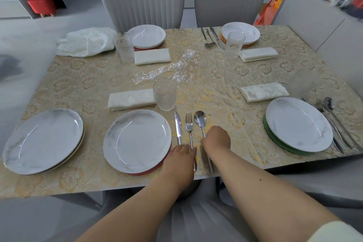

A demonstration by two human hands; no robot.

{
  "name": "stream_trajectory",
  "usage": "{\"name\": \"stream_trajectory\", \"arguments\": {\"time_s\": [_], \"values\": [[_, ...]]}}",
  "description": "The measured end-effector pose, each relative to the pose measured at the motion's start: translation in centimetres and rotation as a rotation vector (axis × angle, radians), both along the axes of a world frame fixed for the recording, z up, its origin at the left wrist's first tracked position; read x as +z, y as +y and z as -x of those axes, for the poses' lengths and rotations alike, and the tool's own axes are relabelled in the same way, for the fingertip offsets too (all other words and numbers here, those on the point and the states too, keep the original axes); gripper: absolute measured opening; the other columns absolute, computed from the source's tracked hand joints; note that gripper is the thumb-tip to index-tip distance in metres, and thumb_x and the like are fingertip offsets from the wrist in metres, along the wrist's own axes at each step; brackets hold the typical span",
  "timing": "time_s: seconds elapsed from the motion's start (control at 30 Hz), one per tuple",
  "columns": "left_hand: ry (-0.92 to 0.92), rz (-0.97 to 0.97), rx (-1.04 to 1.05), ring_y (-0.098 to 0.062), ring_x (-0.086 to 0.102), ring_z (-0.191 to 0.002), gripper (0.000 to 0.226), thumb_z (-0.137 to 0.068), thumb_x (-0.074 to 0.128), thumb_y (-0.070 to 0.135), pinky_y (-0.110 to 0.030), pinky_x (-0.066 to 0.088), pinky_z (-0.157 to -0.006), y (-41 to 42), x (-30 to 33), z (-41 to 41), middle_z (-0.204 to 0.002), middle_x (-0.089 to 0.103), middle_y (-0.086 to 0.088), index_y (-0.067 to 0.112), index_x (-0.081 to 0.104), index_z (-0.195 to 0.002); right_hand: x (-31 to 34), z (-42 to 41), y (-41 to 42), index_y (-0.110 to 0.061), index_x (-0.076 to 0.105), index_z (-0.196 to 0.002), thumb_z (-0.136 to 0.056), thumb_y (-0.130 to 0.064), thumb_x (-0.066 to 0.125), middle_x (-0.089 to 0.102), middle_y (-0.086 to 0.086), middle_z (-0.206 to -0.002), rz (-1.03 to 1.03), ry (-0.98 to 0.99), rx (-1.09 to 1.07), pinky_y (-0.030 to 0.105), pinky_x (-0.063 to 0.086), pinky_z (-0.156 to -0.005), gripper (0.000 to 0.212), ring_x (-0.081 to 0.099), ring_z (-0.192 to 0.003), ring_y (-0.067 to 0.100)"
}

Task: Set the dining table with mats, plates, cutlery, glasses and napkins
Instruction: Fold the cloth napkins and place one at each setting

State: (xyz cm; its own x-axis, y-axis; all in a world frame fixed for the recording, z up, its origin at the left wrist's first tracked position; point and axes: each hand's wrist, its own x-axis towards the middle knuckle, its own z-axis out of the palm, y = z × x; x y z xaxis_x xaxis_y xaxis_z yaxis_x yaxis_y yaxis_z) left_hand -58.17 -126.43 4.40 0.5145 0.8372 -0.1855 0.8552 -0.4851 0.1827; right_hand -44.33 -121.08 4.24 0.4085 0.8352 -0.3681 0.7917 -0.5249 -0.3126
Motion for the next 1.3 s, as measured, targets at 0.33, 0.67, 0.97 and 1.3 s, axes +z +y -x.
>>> {"name": "stream_trajectory", "arguments": {"time_s": [0.33,0.67,0.97,1.3], "values": [[-0.438,-0.201,0.206,-0.028,0.063,-0.1,0.043,-0.067,0.068,0.002,-0.03,0.051,-0.085,2.2,2.7,1.3,-0.107,0.067,-0.008,0.008,0.069,-0.109,3.7,0.6,2.3,-0.012,0.054,-0.102,-0.077,-0.02,0.063,0.055,0.003,-0.099,-0.32,0.213,-0.026,0.025,0.035,-0.059,0.027,0.056,-0.085,0.022],[-1.098,0.414,0.795,-0.014,0.047,-0.117,0.053,-0.099,0.028,0.057,-0.036,0.032,-0.108,12.1,7.7,6.0,-0.126,0.052,0.005,0.023,0.053,-0.131,6.4,4.7,11.8,-0.016,0.025,-0.15,-0.07,-0.027,0.084,0.035,0.005,-0.151,-0.263,0.58,0.343,0.04,0.036,-0.109,0.1,0.041,-0.134,0.024],[-1.121,0.467,0.854,-0.023,0.055,-0.12,0.103,-0.063,0.027,0.091,-0.047,0.035,-0.111,13.8,5.5,6.5,-0.121,0.066,-0.006,0.019,0.059,-0.13,5.5,4.9,12.8,-0.012,0.053,-0.132,-0.071,-0.039,0.081,0.052,0.009,-0.125,-0.332,0.278,0.423,0.03,0.044,-0.088,0.072,0.056,-0.109,0.024],[-1.149,0.359,0.895,-0.043,0.049,-0.12,0.102,-0.07,0.03,0.081,-0.053,0.038,-0.107,14.0,6.3,5.8,-0.12,0.052,-0.026,-0.008,0.049,-0.116,5.8,5.3,13.2,-0.007,0.059,-0.122,-0.066,-0.048,0.082,0.06,0.009,-0.116,-0.312,0.171,0.414,0.024,0.036,-0.07,0.072,0.059,-0.1,0.023]]}}
